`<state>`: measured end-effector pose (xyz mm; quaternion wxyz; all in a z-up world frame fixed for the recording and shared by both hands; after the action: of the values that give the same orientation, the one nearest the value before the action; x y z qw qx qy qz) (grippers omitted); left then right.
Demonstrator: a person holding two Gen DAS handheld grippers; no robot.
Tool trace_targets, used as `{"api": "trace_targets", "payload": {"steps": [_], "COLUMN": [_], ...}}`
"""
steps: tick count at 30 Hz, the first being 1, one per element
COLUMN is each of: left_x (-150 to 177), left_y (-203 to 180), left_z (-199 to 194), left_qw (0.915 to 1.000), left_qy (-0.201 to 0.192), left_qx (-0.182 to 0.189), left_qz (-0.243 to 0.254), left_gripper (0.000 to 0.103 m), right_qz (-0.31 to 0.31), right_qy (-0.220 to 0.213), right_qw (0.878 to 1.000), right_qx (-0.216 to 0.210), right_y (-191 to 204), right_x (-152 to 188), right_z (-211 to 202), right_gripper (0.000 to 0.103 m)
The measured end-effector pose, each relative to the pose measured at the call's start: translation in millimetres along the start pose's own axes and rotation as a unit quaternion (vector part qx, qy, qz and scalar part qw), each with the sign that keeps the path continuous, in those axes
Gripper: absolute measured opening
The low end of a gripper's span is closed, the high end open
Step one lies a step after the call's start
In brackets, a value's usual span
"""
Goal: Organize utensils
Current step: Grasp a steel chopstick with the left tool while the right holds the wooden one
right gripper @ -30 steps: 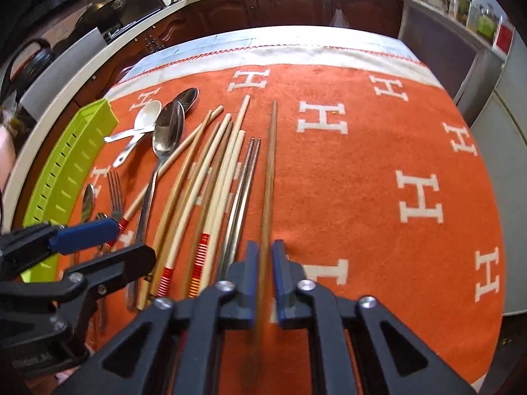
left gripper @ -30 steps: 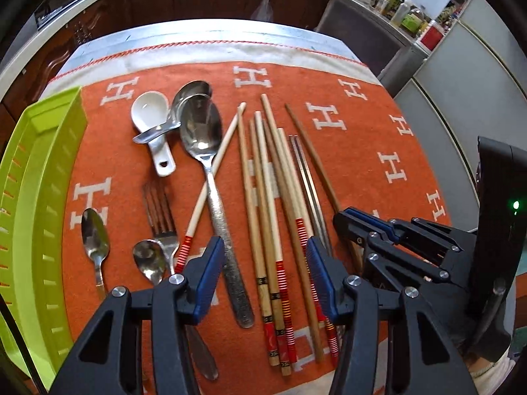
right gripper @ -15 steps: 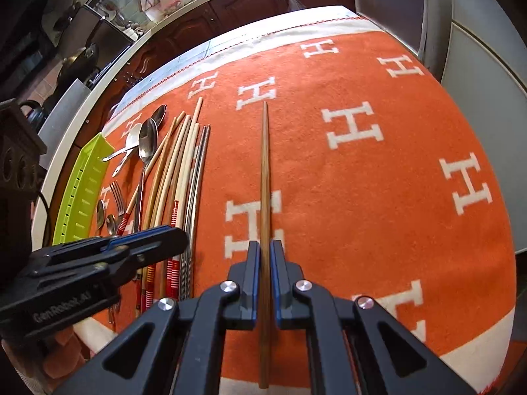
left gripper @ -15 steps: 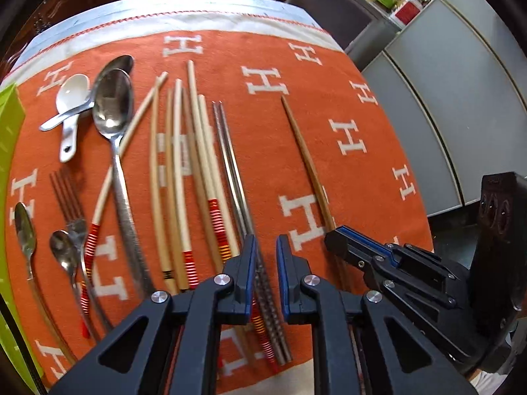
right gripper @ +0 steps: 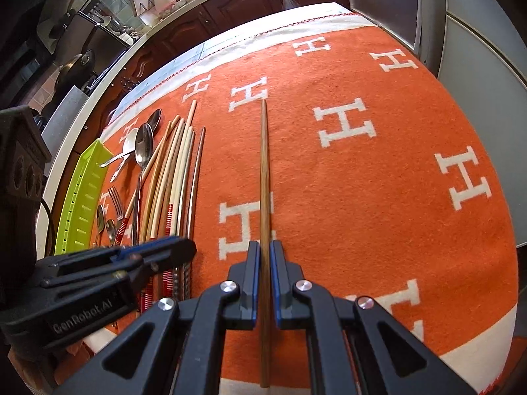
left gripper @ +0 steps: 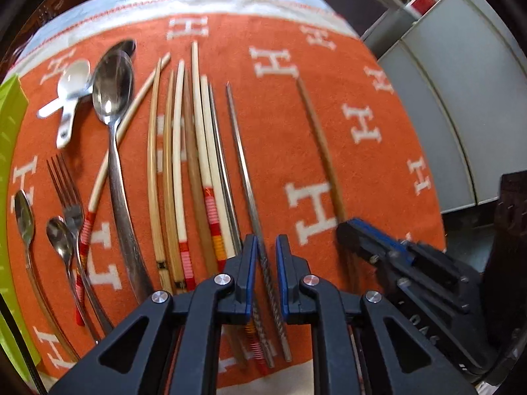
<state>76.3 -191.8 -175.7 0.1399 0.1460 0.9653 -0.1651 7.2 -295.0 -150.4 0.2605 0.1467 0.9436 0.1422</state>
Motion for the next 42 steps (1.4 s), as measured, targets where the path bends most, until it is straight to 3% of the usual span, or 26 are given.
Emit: {"api": "trace_targets", "payload": {"steps": [9, 14, 22, 34, 42], "left_x": [-1, -3, -1, 14, 29], "left_y": [-11, -5, -3, 45, 66], "left_z": [2, -1, -50, -106, -69], "left_qw": [0.9994, 0.9994, 0.9947, 0.9876, 0.9938], "left_qy": [-0.016, -0.024, -0.085, -0.153, -0.108], "left_qx": [-0.014, 0.014, 0.023, 0.021, 0.005], "left_qz": [0.027, 0.021, 0.053, 0.025, 0.026], "left_gripper": [0.007, 0.003, 0.003, 0.003, 0.003], "right_qz": [-0.011, -0.004, 0.015, -0.003, -0.005], "right_qy": [-0.006, -0.008, -0.012, -0.005, 0.002], "right_qw": [1.0, 1.0, 1.0, 0.999, 1.0], "right_qx": [0.007, 0.005, -0.011, -0.039, -0.018], "right_y": [2, 1, 13, 65, 73], "right_x": [1, 1, 0, 5, 13], "right_z": [1, 0, -14, -21, -15], "right_gripper": [0.007, 0.007, 0.006, 0.006, 0.006]}}
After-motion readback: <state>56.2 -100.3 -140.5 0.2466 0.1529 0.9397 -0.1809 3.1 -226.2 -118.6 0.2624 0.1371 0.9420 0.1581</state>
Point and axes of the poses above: each gripper's, at about its wrist camera, not at the fingertips, and z roughly the way its jaws point, y to its left, x to its underside, the point moved 3 cm from there along z, roughly the way its jaws point, and after that the axes turned 7 degrees about -y, right-handed, at the moved point
